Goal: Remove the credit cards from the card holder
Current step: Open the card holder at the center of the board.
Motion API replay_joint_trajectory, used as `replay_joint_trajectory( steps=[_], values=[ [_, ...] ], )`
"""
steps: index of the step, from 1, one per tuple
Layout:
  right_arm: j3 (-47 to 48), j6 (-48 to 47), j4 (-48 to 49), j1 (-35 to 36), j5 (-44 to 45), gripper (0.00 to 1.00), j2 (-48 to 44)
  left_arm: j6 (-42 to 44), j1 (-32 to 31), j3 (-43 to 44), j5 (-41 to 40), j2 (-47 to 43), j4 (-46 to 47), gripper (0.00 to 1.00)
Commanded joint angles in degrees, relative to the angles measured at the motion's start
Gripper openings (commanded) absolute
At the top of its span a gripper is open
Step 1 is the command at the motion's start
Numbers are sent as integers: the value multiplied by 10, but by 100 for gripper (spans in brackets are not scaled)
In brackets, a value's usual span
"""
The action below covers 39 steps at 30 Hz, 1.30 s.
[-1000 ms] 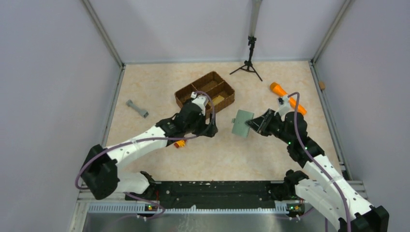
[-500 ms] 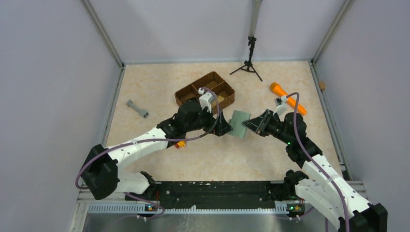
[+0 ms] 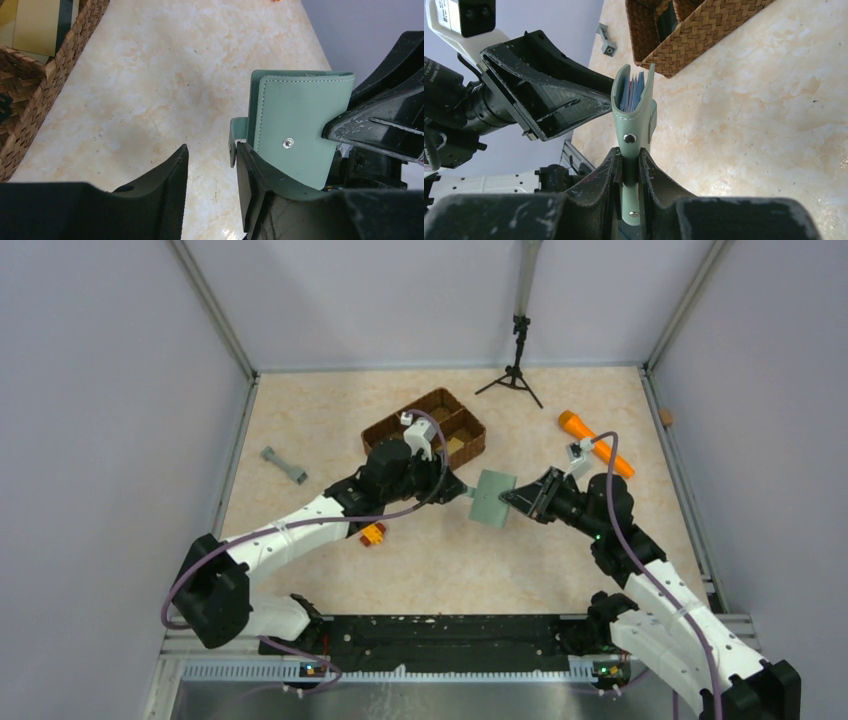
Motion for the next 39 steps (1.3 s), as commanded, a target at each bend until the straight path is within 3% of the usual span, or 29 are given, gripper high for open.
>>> replay_joint_trajectory(
  steps=[1, 13, 16, 19, 20, 25, 27, 34, 39],
  values=[
    [1, 9, 44, 4, -10, 0, -5, 1, 0, 18, 21, 3, 20, 42],
    [4, 14, 49, 5, -18, 0, -3, -1, 0, 39, 75, 41, 29, 42],
    [3, 14, 50, 5, -18, 0, -2, 1, 0, 41, 79, 44, 30, 28],
    [0, 9, 51, 4, -19, 0, -1, 5, 0, 38, 60, 36, 23, 3],
    [-2, 4, 50, 4, -19, 2, -1, 6, 0, 37, 48, 33, 16, 0],
    [-12, -35, 10, 4, 24, 61, 20, 18, 0, 27, 30, 17, -15, 0],
    [-8, -55, -18, 4, 45, 74, 38, 21, 0, 23, 40, 9, -37, 0],
    [8, -97, -56, 5, 65, 78, 68, 19, 0, 21, 61, -5, -71, 0],
    [-7, -112, -32, 4, 16, 76, 69, 13, 0, 36, 65, 10, -102, 0]
  ],
)
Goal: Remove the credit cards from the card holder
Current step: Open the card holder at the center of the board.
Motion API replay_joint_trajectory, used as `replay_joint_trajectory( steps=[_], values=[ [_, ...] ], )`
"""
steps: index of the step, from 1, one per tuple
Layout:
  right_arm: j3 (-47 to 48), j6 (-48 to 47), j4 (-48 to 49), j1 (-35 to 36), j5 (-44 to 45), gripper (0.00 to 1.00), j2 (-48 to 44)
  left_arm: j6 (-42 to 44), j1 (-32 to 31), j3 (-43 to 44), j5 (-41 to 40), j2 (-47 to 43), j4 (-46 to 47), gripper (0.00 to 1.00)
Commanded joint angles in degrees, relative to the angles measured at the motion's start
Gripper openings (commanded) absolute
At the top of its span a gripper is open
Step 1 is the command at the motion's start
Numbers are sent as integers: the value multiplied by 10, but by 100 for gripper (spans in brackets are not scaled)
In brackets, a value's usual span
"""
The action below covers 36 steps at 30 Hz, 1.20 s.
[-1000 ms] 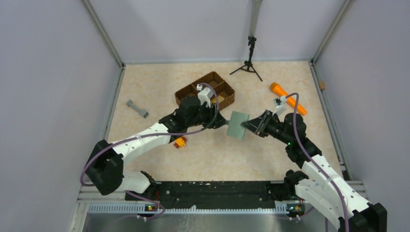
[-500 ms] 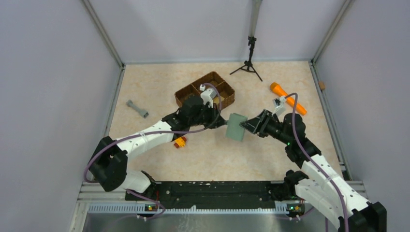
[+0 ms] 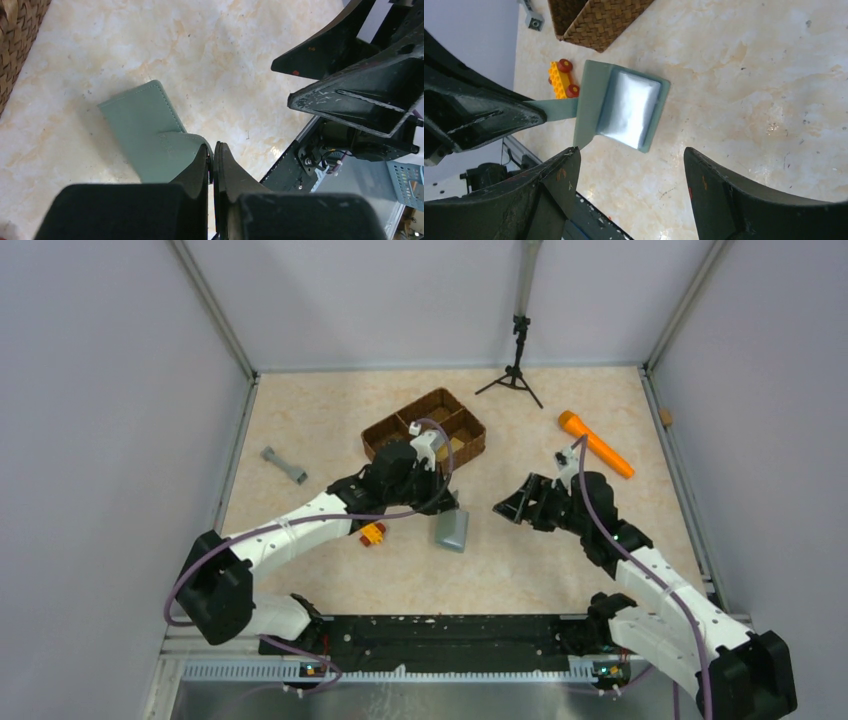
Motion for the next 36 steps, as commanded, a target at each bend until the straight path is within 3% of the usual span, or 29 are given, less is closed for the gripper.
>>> replay_joint_trajectory(
  steps=[1, 12, 23, 27, 31, 36],
  values=[
    [-1, -30, 34, 4, -44, 76, -1, -3, 0, 23, 4, 0, -22, 0],
    [-24, -35, 37, 10, -58, 59, 39, -21, 0, -7, -84, 2, -78, 0],
    [-19, 13, 29, 76, 64, 69, 107, 22, 0, -22, -211, 36, -173, 0],
    [-20, 30, 57, 95, 75, 65, 140, 43, 0, -12, -281, 45, -228, 0],
    [-29, 56, 113, 97, 63, 56, 172, 69, -5, -9, -286, 61, -245, 0],
    [-27, 71, 151, 104, 54, 52, 212, 74, -51, 17, -378, 116, -288, 0]
  ],
)
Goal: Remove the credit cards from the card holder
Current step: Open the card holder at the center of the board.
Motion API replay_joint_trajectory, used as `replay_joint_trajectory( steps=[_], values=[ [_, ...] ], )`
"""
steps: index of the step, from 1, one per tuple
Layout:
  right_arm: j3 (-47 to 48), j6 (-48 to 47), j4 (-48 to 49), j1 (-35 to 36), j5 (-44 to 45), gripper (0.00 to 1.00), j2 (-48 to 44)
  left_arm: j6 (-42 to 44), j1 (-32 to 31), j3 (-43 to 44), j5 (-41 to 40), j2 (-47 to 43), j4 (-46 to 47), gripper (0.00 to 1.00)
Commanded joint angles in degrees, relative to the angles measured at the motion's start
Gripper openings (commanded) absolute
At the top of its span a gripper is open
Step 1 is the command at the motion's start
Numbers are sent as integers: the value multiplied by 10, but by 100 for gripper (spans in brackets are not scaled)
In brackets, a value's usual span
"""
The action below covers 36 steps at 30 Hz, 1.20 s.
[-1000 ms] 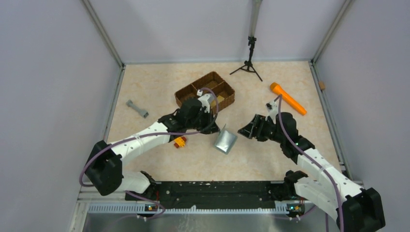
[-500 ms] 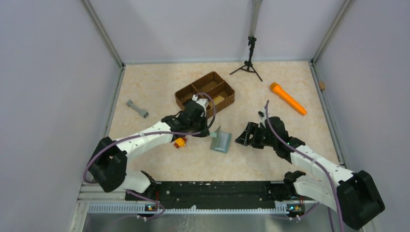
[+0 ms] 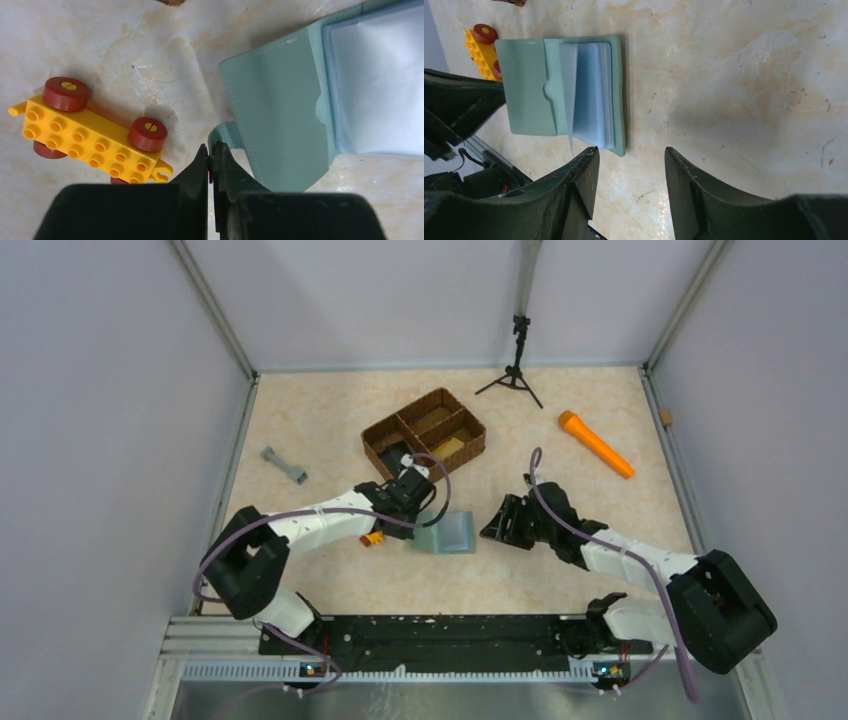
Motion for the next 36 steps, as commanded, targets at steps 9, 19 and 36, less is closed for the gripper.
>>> replay_joint_trajectory(
  steps=[9, 19, 36],
  values=[
    [32, 5, 81, 20, -15, 49, 91, 3, -76, 60, -144, 85, -76, 0],
    [49, 0, 133, 21, -78, 46, 153, 23, -77, 57, -102, 81, -51, 0],
    [3, 96, 313, 21, -146, 5, 162, 21, -77, 12, -36, 45, -7, 0]
  ],
)
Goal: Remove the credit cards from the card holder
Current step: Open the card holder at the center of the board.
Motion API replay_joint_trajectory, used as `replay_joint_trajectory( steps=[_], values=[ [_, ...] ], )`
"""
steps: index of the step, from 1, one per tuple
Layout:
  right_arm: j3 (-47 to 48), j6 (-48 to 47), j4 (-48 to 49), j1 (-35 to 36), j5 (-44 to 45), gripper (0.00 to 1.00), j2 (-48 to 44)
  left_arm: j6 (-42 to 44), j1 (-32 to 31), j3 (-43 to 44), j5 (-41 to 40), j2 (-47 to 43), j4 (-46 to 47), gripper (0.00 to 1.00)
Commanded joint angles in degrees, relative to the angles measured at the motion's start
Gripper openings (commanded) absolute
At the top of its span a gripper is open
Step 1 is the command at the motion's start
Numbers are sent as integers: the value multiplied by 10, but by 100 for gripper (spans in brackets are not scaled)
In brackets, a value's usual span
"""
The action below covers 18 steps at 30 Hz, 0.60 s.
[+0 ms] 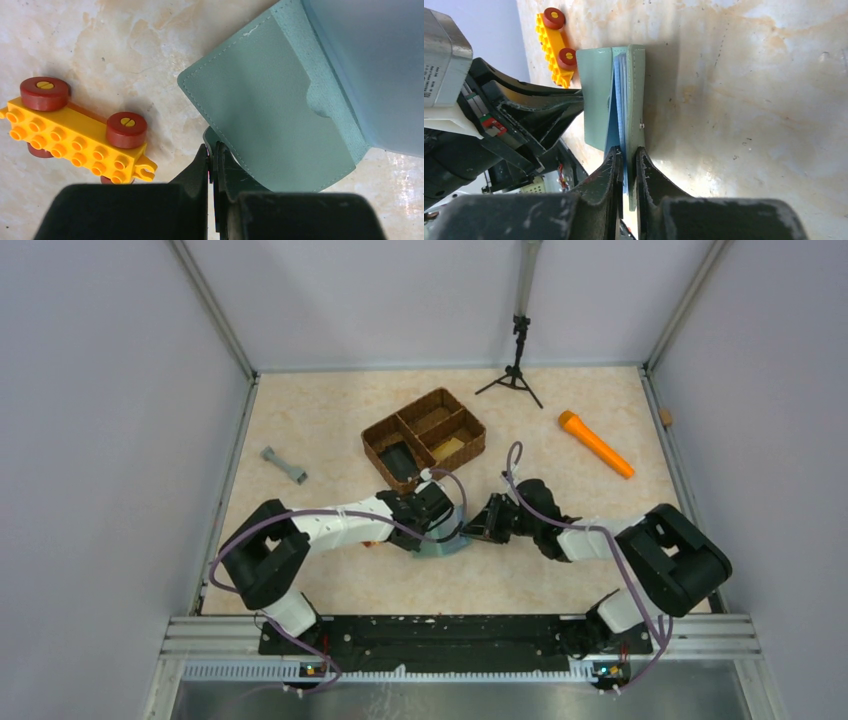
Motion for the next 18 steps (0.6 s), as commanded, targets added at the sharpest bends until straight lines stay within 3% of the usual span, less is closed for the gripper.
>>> replay_joint_trajectory(
  steps=[1, 5, 10, 18],
  values=[
    [0, 4, 42, 7, -14, 4, -26, -6, -2, -12, 30, -28, 32, 0],
    [17, -43, -53, 8, 18, 4, -78, -16, -2, -16, 36, -47, 39, 0],
    [64, -130, -243, 10, 92, 4, -156, -32, -2, -23, 74, -103, 53, 27],
    [140, -217, -435, 30, 204, 5, -192, -74, -11, 1, 166, -187, 43, 53]
  ],
)
